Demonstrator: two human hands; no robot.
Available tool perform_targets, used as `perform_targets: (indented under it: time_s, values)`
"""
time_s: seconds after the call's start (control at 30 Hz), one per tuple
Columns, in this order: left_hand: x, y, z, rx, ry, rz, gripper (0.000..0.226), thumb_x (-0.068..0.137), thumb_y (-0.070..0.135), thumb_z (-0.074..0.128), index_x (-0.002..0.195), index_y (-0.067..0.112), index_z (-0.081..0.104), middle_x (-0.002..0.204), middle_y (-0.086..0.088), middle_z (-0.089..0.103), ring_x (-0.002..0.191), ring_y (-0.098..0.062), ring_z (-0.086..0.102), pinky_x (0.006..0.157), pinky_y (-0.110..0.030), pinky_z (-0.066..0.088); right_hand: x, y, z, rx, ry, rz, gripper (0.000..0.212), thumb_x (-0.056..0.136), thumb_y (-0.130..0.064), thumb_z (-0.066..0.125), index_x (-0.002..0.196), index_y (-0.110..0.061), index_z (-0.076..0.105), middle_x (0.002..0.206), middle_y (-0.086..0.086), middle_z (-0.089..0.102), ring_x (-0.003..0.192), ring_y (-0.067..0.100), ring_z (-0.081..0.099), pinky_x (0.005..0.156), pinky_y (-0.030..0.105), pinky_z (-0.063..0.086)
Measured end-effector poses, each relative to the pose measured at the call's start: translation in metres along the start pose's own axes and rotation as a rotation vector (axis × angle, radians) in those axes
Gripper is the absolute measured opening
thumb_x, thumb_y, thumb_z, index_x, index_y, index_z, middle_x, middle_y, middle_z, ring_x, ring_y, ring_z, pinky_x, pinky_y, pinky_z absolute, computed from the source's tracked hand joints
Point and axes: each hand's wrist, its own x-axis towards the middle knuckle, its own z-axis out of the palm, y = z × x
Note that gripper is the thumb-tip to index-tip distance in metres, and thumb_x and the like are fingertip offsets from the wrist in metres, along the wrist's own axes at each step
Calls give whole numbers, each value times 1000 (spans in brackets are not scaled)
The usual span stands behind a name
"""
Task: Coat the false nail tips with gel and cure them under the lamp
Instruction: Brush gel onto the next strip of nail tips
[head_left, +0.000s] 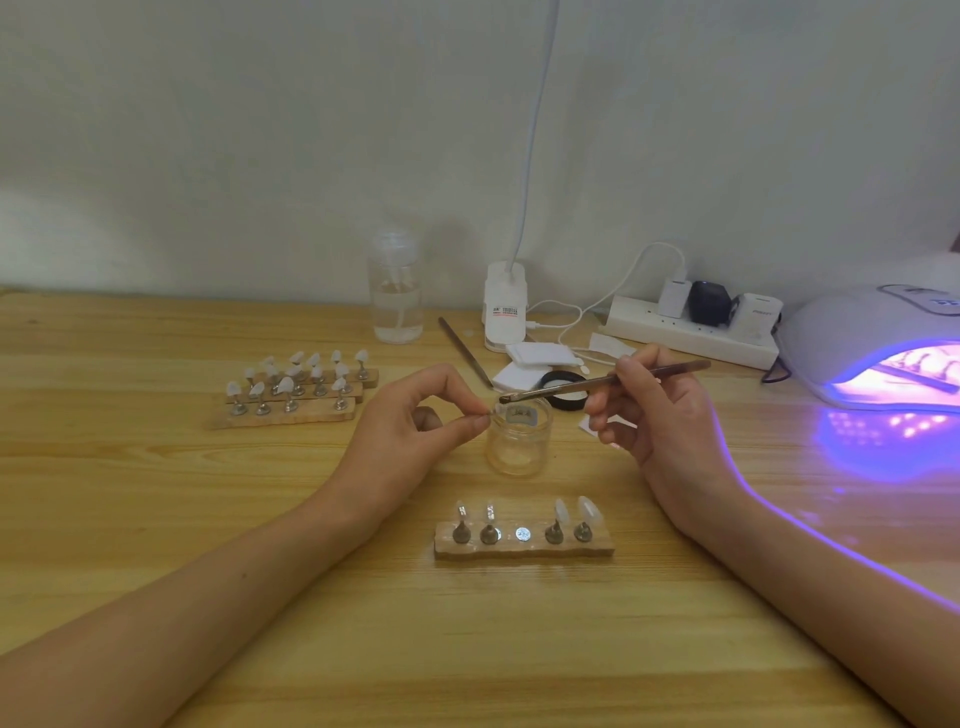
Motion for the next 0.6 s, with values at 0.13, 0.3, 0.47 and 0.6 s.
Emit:
perform_targets:
  time_s: [0.13,0.3,0.47,0.6]
  values:
    - [0,0,0,1,3,10,10,83,13,76,79,15,67,54,5,49,47,-5,34,49,-13,31,0,2,2,-17,-7,11,19,91,-30,58,85,-13,51,70,8,68,61,18,64,52,23,51]
    - [0,1,1,-3,-8,29,9,84,8,74,81,10,66,57,23,58,45,-3,35,48,-9,32,1,2,0,5,1,-4,18,92,-30,57,83,-15,53,70,8,68,61,16,63,53,23,51]
    - [0,0,1,-16,-2,20,10,82,10,76,78,15,67,66,16,62,47,-4,35,49,-12,34,1,3,2,-28,4,18,18,93,-29,58,83,-15,52,71,9,68,61,18,64,53,24,50]
    - [0,0,1,-10,-2,20,11,82,13,76,77,18,68,63,9,61,48,-5,36,49,-12,33,1,1,0,4,9,1,18,91,-30,57,84,-14,51,70,8,68,60,16,63,53,23,51]
